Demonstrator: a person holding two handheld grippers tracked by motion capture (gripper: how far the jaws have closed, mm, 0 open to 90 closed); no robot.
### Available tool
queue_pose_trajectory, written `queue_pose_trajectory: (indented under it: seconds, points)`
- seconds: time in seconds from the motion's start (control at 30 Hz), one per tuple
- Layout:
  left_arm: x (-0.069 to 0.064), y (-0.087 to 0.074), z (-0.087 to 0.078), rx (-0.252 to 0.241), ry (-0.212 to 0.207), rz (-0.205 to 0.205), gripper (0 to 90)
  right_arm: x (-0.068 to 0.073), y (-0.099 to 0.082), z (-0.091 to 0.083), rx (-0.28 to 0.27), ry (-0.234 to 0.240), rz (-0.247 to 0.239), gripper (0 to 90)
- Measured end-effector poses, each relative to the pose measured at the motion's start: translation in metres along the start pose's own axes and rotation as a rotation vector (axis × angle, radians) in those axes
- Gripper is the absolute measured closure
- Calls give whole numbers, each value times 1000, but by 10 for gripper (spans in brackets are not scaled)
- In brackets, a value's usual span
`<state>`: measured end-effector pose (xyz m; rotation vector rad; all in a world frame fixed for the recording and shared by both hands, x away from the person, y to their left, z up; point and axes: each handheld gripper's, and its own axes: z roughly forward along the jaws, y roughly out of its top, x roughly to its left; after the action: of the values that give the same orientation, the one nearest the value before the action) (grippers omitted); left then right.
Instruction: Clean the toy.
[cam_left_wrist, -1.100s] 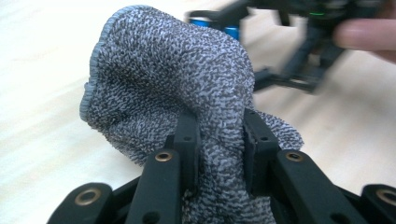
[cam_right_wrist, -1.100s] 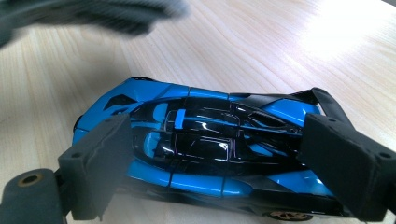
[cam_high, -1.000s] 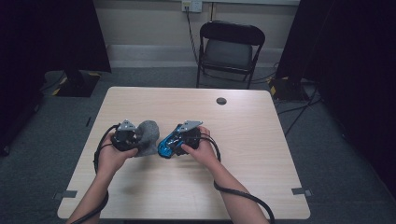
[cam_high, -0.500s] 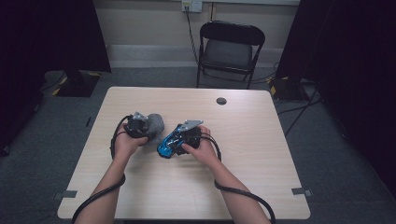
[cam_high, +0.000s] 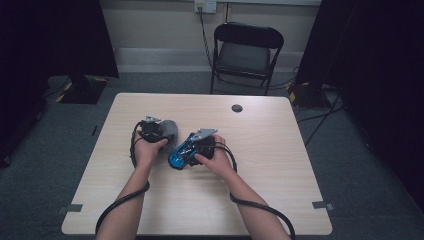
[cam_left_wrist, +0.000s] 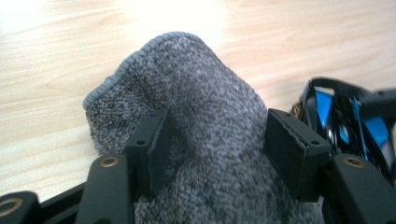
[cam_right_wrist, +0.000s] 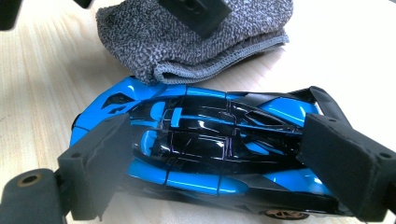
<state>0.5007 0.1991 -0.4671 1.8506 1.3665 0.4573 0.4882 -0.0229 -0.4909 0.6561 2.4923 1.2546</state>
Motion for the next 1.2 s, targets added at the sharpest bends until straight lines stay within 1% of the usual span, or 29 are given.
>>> queue_pose_trajectory:
  seconds: [0.03, 0.07, 0.13, 0.2, 0.27, 0.3, 0.4, 0.5, 0.53, 0.6, 0.67, 0.73, 0.77, 0.87, 0.9, 0.93, 0.97, 1.0, 1.07, 1.1, 1.13, 1.17, 1.2]
  points:
    - [0, 0, 1, -8, 4, -14, 413, 0, 0, 0, 0, 0, 0, 91]
    - [0, 1, 2, -13, 1, -20, 419, 0, 0, 0, 0, 0, 0, 91]
    - [0, 1, 2, -13, 13, -28, 447, 0, 0, 0, -1, 0, 0, 91]
    - [0, 0, 5, -1, 12, -55, 484, 0, 0, 0, -2, 0, -1, 91]
    - [0, -1, 7, 12, 15, -56, 486, 0, 0, 0, 0, 0, 0, 91]
    - [-1, -2, 9, 16, 6, -60, 497, 0, 0, 0, 1, 0, 1, 91]
    - [-2, -4, 14, 38, 1, -35, 537, 0, 0, 0, -2, 0, -1, 91]
    - [-5, -4, 19, 39, -16, -9, 563, 0, 0, 0, -2, 0, 0, 91]
    - [-7, -2, 21, 33, -35, -3, 564, 0, 0, 0, -1, -1, 1, 91]
    - [-10, -1, 24, 33, -58, 16, 568, 0, 0, 0, -2, -1, 1, 91]
    - [-14, 1, 26, 29, -92, 24, 553, 0, 0, 0, -2, 0, 1, 91]
    - [-16, 1, 27, 30, -89, 39, 544, 0, 0, 0, -3, 0, 0, 91]
    - [-15, 0, 28, 30, -89, 40, 545, 0, 0, 0, -4, 0, -1, 91]
    - [-13, 0, 29, 29, -87, 18, 573, 0, -1, 0, -5, 0, 0, 91]
    - [-14, 1, 30, 21, -83, 24, 577, 0, -1, 0, -4, -1, 0, 91]
    - [-14, 2, 31, 22, -86, 41, 585, 0, 0, 0, -2, 0, 0, 91]
    - [-15, 3, 33, 21, -106, 56, 588, 0, 0, 0, -1, 0, 1, 91]
    - [-17, 4, 34, 17, -108, 53, 588, 0, 0, 0, -1, -1, 2, 91]
    - [-18, 4, 37, 28, -104, 72, 603, 0, 0, 0, -3, -1, 1, 91]
    - [-19, 5, 40, 6, -113, 60, 604, 0, -1, 0, -5, 0, 0, 91]
    - [-19, 5, 40, 6, -113, 60, 604, 0, -1, 0, -5, 0, 0, 91]
    - [-19, 5, 41, 11, -117, 75, 604, 0, -1, 0, -12, -1, 0, 91]
    - [-21, 5, 42, 15, -119, 82, 614, 0, -1, 0, -12, -1, 1, 91]
